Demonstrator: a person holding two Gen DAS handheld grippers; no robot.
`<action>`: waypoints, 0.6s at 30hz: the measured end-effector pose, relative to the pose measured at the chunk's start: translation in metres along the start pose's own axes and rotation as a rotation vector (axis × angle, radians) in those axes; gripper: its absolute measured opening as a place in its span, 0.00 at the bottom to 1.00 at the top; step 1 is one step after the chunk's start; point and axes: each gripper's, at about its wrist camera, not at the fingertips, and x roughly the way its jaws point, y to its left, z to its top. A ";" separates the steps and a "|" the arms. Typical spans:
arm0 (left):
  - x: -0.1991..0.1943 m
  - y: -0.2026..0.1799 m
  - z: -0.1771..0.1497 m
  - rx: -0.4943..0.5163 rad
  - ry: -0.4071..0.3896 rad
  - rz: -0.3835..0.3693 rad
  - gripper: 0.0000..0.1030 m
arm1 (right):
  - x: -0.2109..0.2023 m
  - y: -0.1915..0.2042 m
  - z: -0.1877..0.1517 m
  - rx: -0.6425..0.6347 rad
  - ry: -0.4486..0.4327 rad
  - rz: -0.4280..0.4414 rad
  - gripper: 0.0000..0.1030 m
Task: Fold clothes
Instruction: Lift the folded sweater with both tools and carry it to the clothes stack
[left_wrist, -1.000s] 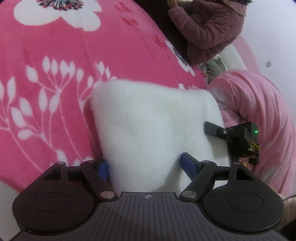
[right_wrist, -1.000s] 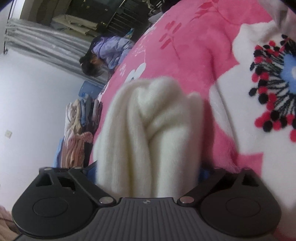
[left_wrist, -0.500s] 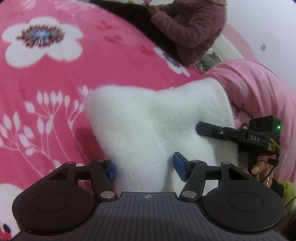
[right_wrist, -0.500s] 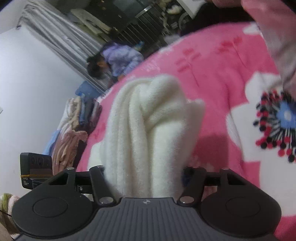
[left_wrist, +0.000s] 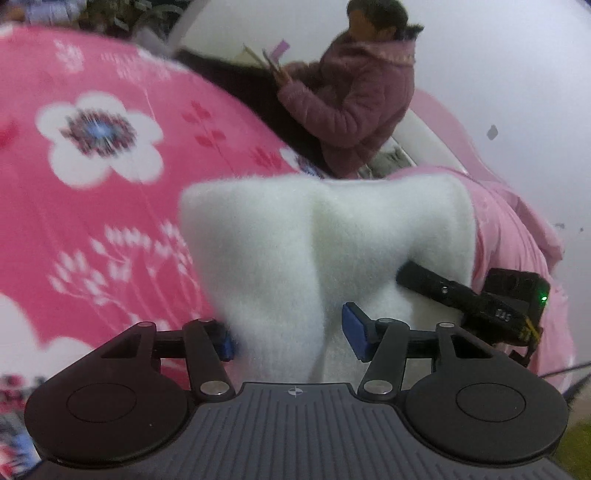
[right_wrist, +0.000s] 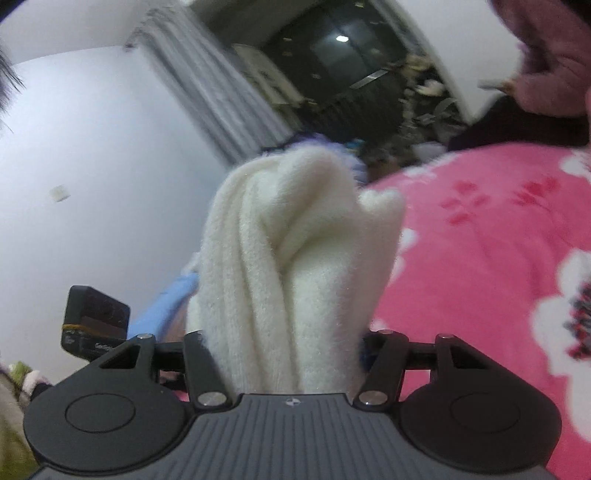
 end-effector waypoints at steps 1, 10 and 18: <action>-0.012 -0.003 0.002 0.004 -0.015 0.022 0.53 | 0.005 0.011 0.004 -0.010 0.002 0.024 0.59; -0.160 -0.034 0.014 -0.016 -0.348 0.242 0.53 | 0.079 0.107 0.058 -0.103 0.043 0.329 0.59; -0.303 -0.047 0.027 -0.058 -0.745 0.401 0.53 | 0.206 0.199 0.123 0.131 0.193 0.602 0.59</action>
